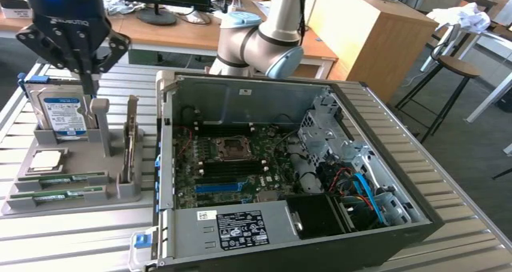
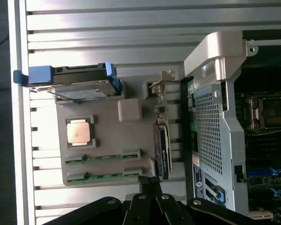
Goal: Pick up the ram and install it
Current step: 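Reach for the ram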
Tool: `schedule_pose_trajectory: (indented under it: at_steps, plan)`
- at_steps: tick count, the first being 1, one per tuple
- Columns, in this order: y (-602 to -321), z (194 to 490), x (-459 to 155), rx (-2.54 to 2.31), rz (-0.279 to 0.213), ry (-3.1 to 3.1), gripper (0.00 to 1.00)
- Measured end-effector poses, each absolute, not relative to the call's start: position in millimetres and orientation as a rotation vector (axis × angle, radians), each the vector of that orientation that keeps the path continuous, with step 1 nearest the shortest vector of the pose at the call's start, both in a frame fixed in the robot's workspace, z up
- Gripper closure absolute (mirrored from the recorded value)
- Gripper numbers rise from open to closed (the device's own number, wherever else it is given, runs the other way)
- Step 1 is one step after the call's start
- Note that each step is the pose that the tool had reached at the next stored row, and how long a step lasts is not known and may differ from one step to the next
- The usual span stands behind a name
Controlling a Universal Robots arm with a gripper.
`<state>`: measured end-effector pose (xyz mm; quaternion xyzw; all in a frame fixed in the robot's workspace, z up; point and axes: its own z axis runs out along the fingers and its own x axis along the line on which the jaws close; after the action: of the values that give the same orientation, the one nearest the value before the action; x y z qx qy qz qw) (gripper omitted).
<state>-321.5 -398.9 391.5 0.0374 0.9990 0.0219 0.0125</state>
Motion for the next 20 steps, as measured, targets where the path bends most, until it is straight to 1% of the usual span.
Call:
schedule_pose_trajectory:
  at_steps: [20]
  plan:
    - [-399, 391, -377, 0.116, 0.068, 3.114, 0.90]
